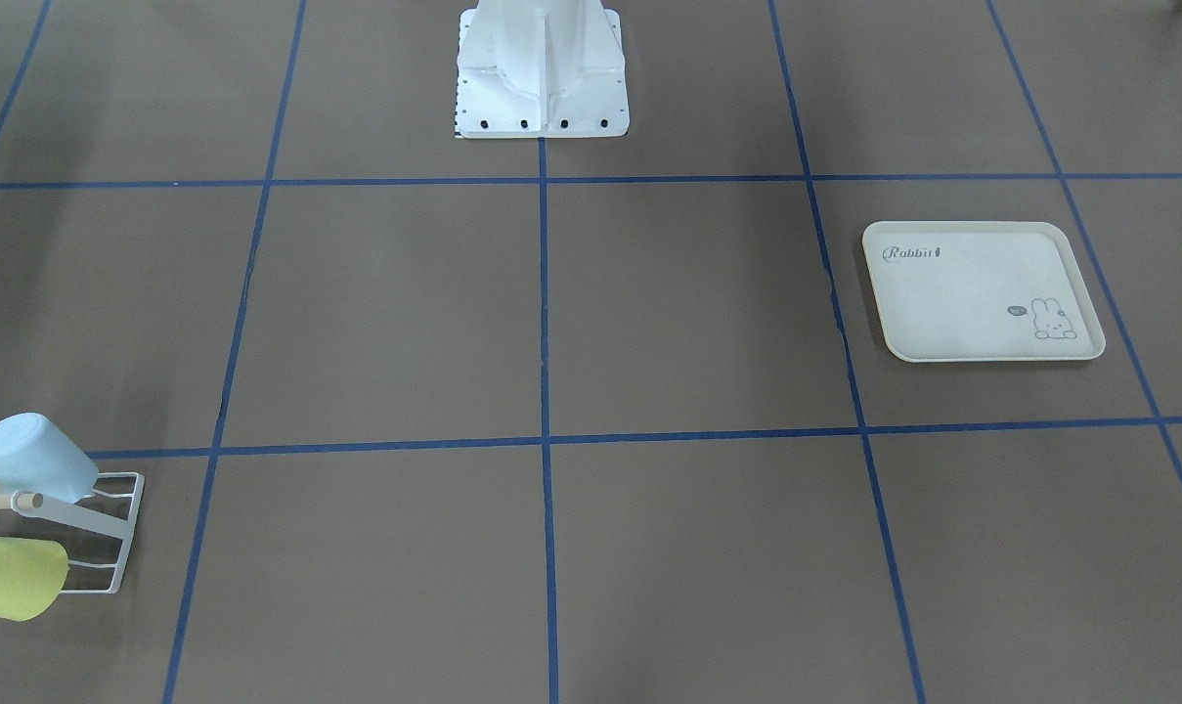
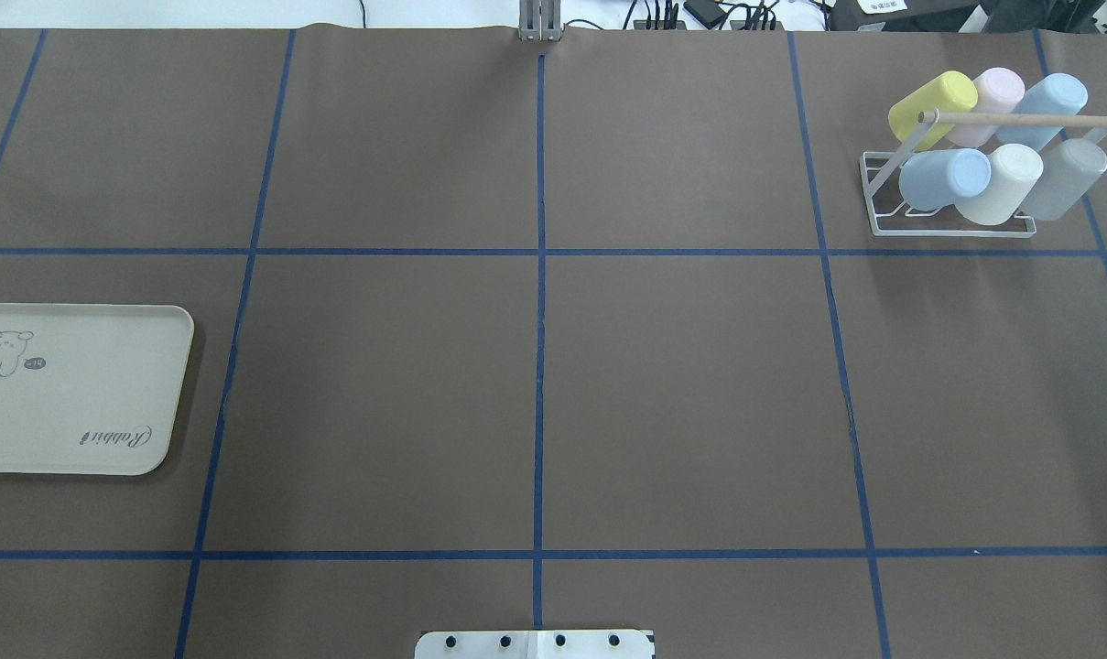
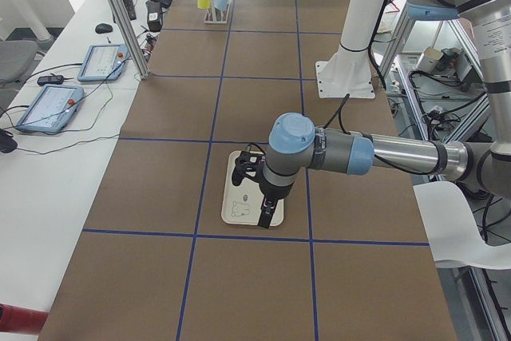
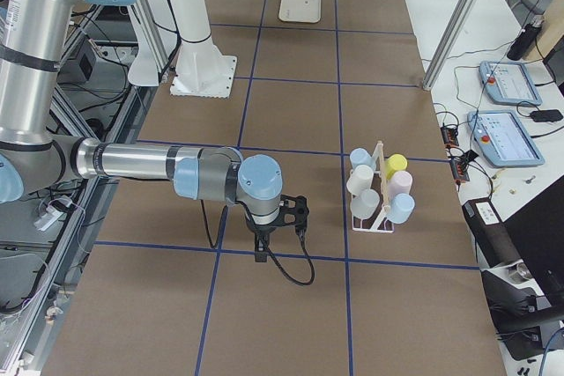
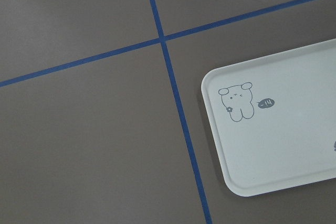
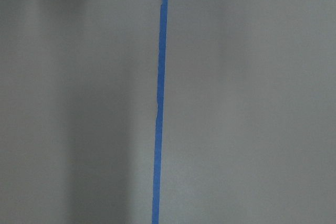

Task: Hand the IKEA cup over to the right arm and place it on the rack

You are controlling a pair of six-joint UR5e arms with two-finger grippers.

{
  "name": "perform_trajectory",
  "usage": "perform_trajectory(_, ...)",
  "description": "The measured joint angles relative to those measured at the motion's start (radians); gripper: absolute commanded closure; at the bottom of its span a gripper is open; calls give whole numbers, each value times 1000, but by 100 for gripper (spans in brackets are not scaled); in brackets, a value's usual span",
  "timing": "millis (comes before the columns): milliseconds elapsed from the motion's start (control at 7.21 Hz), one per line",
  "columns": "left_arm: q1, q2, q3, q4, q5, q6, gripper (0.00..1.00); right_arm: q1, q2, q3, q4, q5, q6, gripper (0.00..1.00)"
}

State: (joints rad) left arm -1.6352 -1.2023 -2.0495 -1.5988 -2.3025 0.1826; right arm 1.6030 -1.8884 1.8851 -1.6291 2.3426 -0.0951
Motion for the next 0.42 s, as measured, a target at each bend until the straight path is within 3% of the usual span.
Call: perform_trajectory(416,0,1,0,-1,0,0,0,0,-7,-2,-1,0,0,0)
